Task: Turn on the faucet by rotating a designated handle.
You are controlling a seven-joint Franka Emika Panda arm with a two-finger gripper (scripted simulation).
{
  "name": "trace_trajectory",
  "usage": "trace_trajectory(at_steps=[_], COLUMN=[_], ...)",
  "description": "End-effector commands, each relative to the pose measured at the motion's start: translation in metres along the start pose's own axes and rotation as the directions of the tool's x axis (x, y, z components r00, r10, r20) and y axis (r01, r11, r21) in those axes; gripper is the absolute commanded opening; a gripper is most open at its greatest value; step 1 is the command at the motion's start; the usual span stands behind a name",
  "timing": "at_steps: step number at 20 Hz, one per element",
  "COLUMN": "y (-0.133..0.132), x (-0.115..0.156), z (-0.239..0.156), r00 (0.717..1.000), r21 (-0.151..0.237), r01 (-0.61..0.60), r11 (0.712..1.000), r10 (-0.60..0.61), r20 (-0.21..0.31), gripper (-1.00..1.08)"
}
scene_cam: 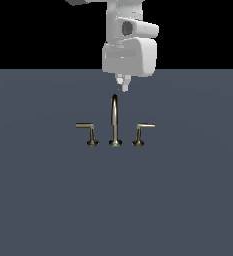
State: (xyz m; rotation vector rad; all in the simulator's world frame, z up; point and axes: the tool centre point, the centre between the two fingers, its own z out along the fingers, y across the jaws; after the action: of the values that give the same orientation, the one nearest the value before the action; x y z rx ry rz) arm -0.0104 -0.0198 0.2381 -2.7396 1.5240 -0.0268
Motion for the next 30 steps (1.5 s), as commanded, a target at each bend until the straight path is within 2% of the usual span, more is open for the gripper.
trace_trajectory(at_steps=[1, 7, 17, 24, 30], y=[-0.006, -0.017, -0.022, -0.02, -0.02], x=[0.014, 0.052, 0.11, 0.132, 0.136], z=[0.018, 0.061, 0.123, 0.145, 0.149], r00=[0.998, 0.975, 0.896, 0.854, 0.844], r21=[-0.002, -0.008, -0.016, -0.018, -0.018], r01=[-0.065, -0.222, -0.444, -0.52, -0.536], r11=[0.998, 0.975, 0.896, 0.854, 0.844], r10=[0.065, 0.222, 0.444, 0.521, 0.536], r20=[0.0, 0.0, -0.001, 0.001, 0.001], gripper=[-1.0, -1.0, -1.0, -1.0, -1.0])
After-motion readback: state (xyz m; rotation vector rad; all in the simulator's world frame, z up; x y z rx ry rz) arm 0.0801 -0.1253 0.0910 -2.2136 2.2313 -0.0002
